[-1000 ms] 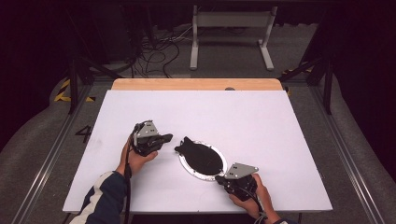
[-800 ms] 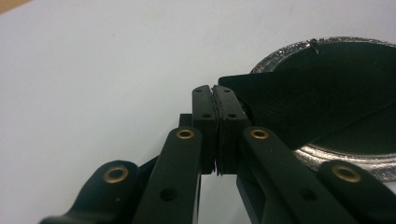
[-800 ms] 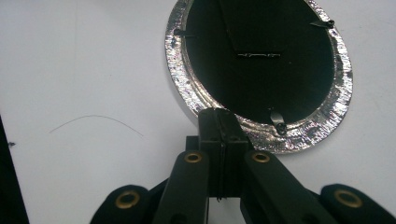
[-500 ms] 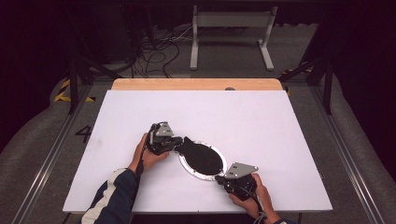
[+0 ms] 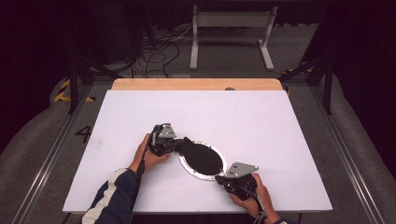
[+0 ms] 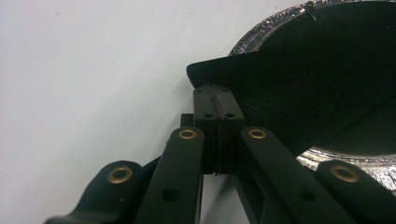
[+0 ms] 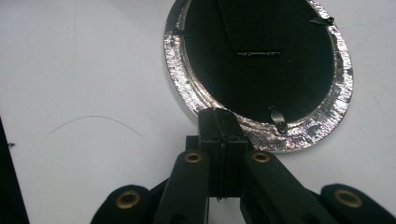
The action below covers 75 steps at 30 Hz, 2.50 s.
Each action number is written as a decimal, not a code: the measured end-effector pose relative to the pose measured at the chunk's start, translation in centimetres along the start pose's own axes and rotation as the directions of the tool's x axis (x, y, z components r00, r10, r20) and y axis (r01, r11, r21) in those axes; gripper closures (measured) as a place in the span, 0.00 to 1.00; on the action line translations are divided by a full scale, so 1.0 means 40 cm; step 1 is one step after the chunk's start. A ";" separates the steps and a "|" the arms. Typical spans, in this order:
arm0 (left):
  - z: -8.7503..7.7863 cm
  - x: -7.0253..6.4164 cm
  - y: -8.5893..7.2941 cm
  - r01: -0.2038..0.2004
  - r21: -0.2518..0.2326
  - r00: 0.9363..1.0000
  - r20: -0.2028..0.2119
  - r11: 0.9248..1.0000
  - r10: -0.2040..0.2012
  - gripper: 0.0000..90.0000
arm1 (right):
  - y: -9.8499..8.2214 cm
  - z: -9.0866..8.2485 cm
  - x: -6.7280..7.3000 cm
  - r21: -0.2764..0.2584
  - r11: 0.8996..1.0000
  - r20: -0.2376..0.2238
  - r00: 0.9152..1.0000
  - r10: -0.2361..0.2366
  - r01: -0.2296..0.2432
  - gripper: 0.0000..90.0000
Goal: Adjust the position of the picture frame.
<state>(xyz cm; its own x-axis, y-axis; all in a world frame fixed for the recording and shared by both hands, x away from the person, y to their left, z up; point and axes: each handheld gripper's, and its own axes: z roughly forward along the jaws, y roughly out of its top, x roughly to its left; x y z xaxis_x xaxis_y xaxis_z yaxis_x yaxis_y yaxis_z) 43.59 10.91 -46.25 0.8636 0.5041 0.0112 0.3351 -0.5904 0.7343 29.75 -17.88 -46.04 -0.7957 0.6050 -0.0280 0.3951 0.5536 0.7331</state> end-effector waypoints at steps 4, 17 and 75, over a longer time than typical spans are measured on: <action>-0.005 0.000 0.001 -0.007 0.014 1.000 0.005 1.000 0.007 1.00 | 0.001 0.000 0.001 0.003 1.000 0.004 1.000 -0.006 0.006 1.00; -0.021 0.002 -0.011 0.014 0.015 0.999 0.053 1.000 -0.015 1.00 | -0.002 -0.005 -0.010 0.006 1.000 0.038 0.999 0.016 -0.016 1.00; -0.065 -0.071 -0.064 0.028 0.030 0.992 0.125 0.999 -0.032 1.00 | 0.006 -0.005 -0.069 0.026 0.996 0.137 0.987 0.083 -0.088 1.00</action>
<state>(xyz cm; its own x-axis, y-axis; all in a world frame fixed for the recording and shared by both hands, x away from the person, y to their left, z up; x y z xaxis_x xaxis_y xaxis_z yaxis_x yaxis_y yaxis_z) 39.28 12.62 -46.42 0.8929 0.4397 -0.0974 0.3706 -0.5946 0.7135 31.92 -19.53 -45.66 -0.6894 0.7219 -0.0601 0.4752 0.5133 0.7146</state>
